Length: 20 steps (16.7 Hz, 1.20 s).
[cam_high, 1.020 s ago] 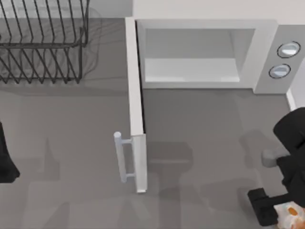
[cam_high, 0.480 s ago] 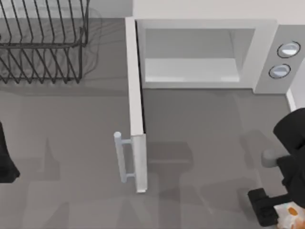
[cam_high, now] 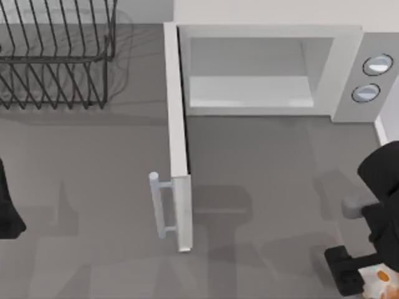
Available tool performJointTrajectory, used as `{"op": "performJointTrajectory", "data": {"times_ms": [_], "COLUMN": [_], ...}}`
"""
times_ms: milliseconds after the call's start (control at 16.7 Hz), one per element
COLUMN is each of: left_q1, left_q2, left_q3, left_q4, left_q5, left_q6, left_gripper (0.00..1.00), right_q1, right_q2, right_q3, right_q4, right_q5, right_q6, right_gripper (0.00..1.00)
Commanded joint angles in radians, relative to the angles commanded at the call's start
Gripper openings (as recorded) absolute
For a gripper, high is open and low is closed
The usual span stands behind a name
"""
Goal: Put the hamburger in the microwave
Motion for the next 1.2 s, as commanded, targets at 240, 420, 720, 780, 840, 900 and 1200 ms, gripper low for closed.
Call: {"op": "performJointTrajectory", "data": {"times_ms": [240, 420, 720, 780, 840, 900, 1200], "left_q1": [0.0, 0.0, 0.0, 0.0, 0.0, 0.0, 0.0], "left_q2": [0.0, 0.0, 0.0, 0.0, 0.0, 0.0, 0.0], "left_q3": [0.0, 0.0, 0.0, 0.0, 0.0, 0.0, 0.0], "left_q4": [0.0, 0.0, 0.0, 0.0, 0.0, 0.0, 0.0], "left_q5": [0.0, 0.0, 0.0, 0.0, 0.0, 0.0, 0.0], "left_q6": [0.0, 0.0, 0.0, 0.0, 0.0, 0.0, 0.0], "left_gripper": [1.0, 1.0, 1.0, 1.0, 1.0, 1.0, 1.0], "right_q1": [0.0, 0.0, 0.001, 0.001, 0.002, 0.002, -0.001], "right_q2": [0.0, 0.0, -0.076, -0.079, -0.086, -0.097, -0.187], "right_q3": [0.0, 0.0, 0.042, 0.053, 0.071, 0.094, 0.245], "right_q4": [0.0, 0.0, -0.086, -0.099, -0.123, -0.157, -0.425], "right_q5": [0.0, 0.0, 0.006, 0.006, 0.006, 0.006, 0.007], "right_q6": [0.0, 0.0, 0.002, 0.002, 0.002, 0.003, -0.001], "right_gripper": [0.0, 0.0, 0.0, 0.0, 0.0, 0.0, 0.0]}}
